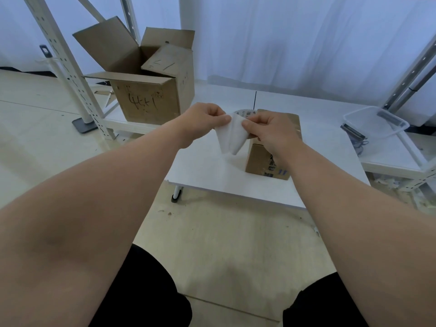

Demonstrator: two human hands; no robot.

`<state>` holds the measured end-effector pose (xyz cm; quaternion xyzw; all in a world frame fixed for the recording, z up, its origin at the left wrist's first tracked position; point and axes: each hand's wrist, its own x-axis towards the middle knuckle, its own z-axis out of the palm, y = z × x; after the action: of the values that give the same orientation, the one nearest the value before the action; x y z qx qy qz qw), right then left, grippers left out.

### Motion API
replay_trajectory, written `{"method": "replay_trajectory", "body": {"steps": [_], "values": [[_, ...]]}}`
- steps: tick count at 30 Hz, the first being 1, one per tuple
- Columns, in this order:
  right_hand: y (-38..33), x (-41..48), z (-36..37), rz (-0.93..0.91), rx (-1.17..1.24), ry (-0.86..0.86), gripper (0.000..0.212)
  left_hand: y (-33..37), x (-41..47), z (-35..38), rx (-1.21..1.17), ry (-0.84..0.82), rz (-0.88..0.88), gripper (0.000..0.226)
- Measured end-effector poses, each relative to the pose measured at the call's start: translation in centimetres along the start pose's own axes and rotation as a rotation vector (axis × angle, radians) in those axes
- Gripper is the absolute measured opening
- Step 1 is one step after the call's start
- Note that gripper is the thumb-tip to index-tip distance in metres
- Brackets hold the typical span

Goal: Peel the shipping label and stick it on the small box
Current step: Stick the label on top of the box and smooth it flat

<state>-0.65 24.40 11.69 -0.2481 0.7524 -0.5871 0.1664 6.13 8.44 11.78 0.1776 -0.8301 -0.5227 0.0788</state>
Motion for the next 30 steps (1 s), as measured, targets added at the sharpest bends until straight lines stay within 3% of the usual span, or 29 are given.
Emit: {"method": "replay_trajectory", "body": {"steps": [5,9,14,23,30], "values": [[-1.1,0.2,0.6,0.052,0.192,0.065,0.014,0.7,0.3,0.6,-0.072,0.125,0.034,0.017],[-1.5,-0.1,0.5,0.062,0.188,0.032,0.019,1.1,0.6,1.2,-0.083,0.201,0.094,0.014],[-1.1,0.3,0.0,0.112,0.169,0.076,0.022,1.0,0.6,1.3,-0.115,0.191,0.118,0.013],[-0.9,0.8,-1.2,0.251,0.433,0.047,0.014,1.0,0.7,1.1,-0.164,0.151,0.078,0.015],[-0.4,1.2,-1.6,0.295,0.446,0.021,0.022,0.4,0.8,0.8,-0.135,0.112,0.026,0.020]]}}
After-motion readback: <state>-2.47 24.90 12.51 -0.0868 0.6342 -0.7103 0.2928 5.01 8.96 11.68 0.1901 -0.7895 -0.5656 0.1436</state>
